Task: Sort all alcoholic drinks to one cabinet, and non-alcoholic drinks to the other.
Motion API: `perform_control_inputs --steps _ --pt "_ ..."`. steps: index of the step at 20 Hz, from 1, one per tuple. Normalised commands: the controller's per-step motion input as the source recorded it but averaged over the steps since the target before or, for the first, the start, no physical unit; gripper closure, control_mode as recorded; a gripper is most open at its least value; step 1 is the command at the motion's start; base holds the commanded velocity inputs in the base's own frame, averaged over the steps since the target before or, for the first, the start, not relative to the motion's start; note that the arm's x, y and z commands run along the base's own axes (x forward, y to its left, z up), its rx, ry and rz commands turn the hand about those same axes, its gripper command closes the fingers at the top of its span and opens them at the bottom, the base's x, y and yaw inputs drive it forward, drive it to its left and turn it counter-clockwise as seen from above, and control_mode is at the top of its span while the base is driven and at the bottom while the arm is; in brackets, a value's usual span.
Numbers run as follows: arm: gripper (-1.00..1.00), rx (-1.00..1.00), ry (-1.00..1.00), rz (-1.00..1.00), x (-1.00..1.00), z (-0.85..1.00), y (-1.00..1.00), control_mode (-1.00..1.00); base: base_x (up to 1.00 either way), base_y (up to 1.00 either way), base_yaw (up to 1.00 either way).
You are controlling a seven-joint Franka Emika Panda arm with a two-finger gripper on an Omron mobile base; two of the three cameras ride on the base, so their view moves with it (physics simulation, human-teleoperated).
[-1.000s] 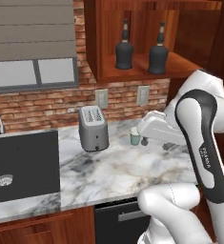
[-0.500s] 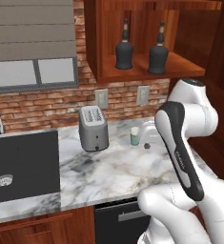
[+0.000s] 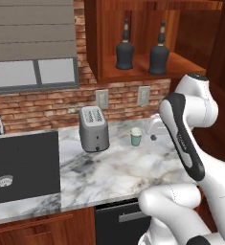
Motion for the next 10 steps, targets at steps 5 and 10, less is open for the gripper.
perform_control_inputs --steps 5,10 --pt "-1.0 0.0 0.0 0.0 0.46 -0.14 -0.04 -1.0 0.0 0.0 0.0" --pt "-1.0 0.0 0.0 0.0 0.4 -0.17 -0.03 -1.0 0.0 0.0 0.0"
